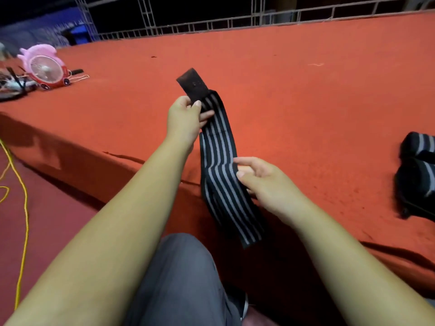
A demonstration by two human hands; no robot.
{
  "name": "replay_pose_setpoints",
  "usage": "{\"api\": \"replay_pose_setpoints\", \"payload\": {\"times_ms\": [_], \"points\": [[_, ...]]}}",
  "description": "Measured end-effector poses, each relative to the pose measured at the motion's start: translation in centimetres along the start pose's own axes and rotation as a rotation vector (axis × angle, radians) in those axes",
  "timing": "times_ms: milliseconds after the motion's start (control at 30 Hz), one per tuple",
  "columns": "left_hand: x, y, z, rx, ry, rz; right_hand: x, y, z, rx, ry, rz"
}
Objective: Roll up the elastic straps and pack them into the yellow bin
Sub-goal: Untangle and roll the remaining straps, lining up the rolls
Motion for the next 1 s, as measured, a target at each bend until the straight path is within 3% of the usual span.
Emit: {"api": "replay_pose_setpoints", "payload": {"times_ms": [167,367,467,600,867,1000], "points": [[-0.7,4.5,2.5,0.047,0.201,-0.003,0.2,2.2,-1.5,0.037,-0.238,-0.046],[-1.4,10.1,8.1,0.093,0.501,-0.022,0.2,3.2,-1.3,0.166,-0.485,0.027],[-2.2,9.9,10.8,0.186,0.565,0.064,0.2,3.7,-1.5,0.206,-0.521,0.049],[-2.7,8.7,11.5,0.080,0.811,0.051,0.3,4.1,-1.6,0.190,-0.472,0.045],[-2.2,8.6,12.0,0.248,0.492,0.014,0.5,3.9,-1.5,0.183,-0.466,0.006],[-1.9,6.5,9.5,0.269,0.262,0.075,1.1,3.9,-1.6,0.154,-0.355,-0.072]]}}
Point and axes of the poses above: each hand's wrist, its own y-axis towards the middle knuckle, its own x-axis out of the back of the hand, z = x × y, the point moved 4 cm from there along y, towards the middle knuckle, and after that the axes turned 14 degrees about y, right-handed, at the moved point
